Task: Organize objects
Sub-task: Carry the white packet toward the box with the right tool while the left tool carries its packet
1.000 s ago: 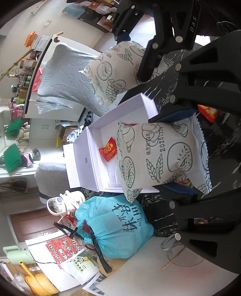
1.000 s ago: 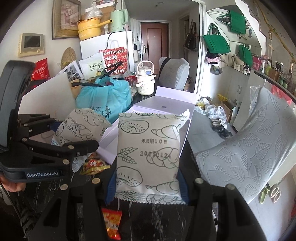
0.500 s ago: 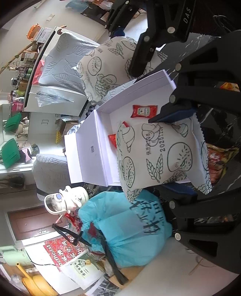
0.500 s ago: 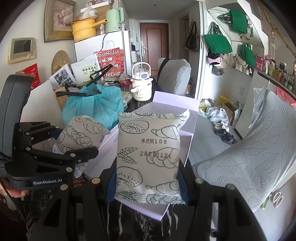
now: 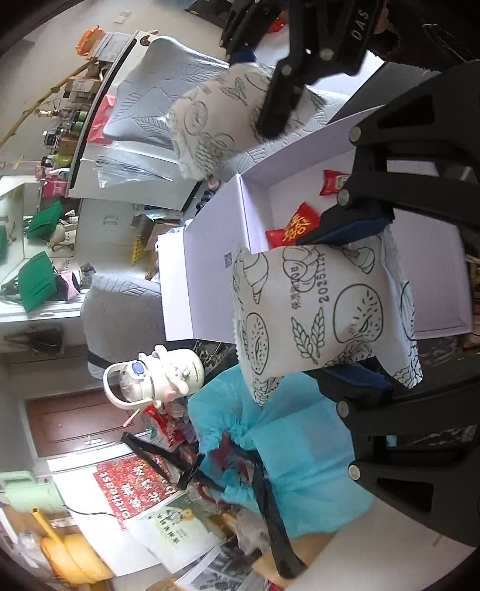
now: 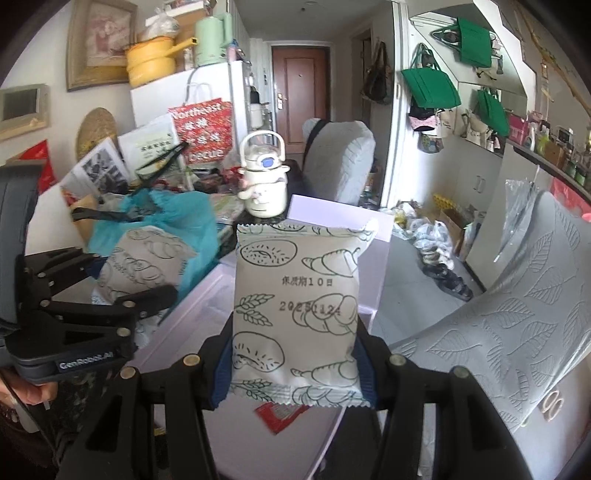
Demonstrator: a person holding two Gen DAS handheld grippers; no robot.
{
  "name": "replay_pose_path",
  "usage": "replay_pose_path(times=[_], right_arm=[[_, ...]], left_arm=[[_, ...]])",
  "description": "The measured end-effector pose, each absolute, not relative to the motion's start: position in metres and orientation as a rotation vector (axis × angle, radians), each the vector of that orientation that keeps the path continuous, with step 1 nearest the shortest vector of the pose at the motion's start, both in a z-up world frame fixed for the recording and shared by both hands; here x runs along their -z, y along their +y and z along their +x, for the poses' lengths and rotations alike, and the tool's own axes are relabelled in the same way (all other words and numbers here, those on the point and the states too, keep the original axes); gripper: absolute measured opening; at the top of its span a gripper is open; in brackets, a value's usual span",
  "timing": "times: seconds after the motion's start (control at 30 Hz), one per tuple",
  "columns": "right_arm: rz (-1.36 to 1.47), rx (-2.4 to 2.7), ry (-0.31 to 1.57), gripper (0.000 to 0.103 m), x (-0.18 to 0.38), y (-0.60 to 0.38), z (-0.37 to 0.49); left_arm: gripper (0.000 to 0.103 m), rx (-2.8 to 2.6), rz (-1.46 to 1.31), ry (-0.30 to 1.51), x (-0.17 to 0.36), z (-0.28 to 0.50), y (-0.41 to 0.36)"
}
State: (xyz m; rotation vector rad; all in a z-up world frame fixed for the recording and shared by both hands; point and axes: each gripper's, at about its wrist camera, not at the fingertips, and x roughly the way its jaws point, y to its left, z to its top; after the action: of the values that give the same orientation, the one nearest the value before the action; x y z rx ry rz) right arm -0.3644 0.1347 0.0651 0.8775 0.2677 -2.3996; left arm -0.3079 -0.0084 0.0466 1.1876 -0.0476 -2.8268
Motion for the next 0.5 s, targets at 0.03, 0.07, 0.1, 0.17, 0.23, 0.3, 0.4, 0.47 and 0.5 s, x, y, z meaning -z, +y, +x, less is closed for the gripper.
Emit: replay_pose_path(times=[0.03, 0.07, 0.1, 0.17, 0.23, 0.3, 0.4, 0.47, 0.5], right_arm=[[0.874, 2.402, 0.256, 0.056, -0.065, 0.135, -0.369], [0.878, 2.398, 0.24, 0.056, -0.064, 0.134, -0.374], [0.886, 2.392, 0.23, 0.056, -0.062, 0.133, -0.378], [0.918, 2.378, 0.226, 0.056, -0.053, 0.13, -0.388], [0.955, 2.358, 0.224, 0.056, -0.045, 0.128, -0.393], [0.993, 2.35, 0.218, 0.056, -0.034, 0.129, -0.4], [1.036, 2.346, 0.204, 0.056, -0.022, 0.132, -0.408], [1.056, 2.33, 0.198, 0.056, -0.015, 0.134, -0.412], [1.067, 2.324, 0.197, 0.056, -0.012, 0.135, -0.413]], left_arm=[[0.055, 2.832, 1.184, -0.07, -0.045, -0.313, -0.008], [0.055, 2.837, 1.18, -0.077, -0.043, -0.316, -0.008], [0.055, 2.841, 1.188, -0.081, -0.041, -0.319, -0.008], [0.055, 2.864, 1.195, -0.081, -0.037, -0.324, -0.007], [0.055, 2.876, 1.206, -0.083, -0.031, -0.33, -0.005], [0.055, 2.874, 1.229, -0.08, -0.023, -0.334, -0.003], [0.055, 2.868, 1.286, -0.074, -0.009, -0.343, 0.001], [0.055, 2.866, 1.313, -0.094, 0.0, -0.347, 0.007], [0.055, 2.866, 1.319, -0.1, 0.002, -0.348, 0.011]])
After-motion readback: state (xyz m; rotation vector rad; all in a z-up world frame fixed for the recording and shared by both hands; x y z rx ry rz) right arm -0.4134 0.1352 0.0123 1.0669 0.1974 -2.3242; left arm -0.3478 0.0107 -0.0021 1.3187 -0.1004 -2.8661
